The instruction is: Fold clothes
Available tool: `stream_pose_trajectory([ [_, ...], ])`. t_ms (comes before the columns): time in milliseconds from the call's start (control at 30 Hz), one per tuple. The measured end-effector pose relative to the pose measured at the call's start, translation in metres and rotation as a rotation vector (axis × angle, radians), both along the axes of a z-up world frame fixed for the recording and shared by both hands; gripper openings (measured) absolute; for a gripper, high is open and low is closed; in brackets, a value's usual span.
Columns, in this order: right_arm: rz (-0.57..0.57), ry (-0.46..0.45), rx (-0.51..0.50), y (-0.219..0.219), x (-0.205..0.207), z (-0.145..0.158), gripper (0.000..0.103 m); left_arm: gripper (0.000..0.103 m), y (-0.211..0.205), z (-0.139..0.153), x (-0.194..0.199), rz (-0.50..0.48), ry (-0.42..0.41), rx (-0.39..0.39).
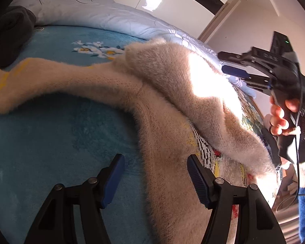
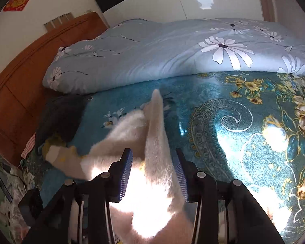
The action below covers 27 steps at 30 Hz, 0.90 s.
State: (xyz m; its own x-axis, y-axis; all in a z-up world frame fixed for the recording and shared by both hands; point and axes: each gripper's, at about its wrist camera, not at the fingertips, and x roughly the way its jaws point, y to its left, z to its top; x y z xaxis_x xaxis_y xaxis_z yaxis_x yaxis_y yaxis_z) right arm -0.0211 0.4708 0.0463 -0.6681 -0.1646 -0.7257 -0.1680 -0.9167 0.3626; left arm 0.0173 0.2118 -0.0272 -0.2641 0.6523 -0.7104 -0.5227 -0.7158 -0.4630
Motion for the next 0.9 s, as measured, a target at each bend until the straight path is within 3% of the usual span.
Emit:
stream_pose_trajectory([
  [167, -0.067, -0.115, -0.086, 0.018, -0.056, -0.028, 0.044, 0.068, -0.009, 0.011, 0.001, 0.031, 0.051, -0.029],
  [333, -0.080, -0.157, -0.103, 0.016, -0.077, -0.040, 0.043, 0.068, -0.017, 0.019, 0.001, 0.070, 0.131, -0.093],
  [400, -0.088, -0.163, -0.111, 0.017, -0.079, -0.041, 0.018, 0.068, -0.020, 0.017, -0.001, 0.080, 0.121, -0.090],
  [433, -0.089, -0.149, -0.111, 0.020, -0.074, -0.036, 0.010, 0.068, -0.022, 0.016, -0.003, 0.085, 0.111, -0.085],
  [633, -0.136, -0.012, -0.097, 0.062, -0.031, 0.007, 0.010, 0.068, -0.042, 0.015, -0.011, 0.147, 0.074, -0.042],
  [800, -0.362, 0.157, -0.044, 0.154, 0.050, 0.058, 0.010, 0.068, -0.058, 0.015, -0.023, 0.218, 0.059, -0.014],
  [900, -0.501, 0.194, 0.024, 0.203, 0.089, 0.067, 0.010, 0.068, -0.068, 0.010, -0.032, 0.248, 0.005, 0.036],
])
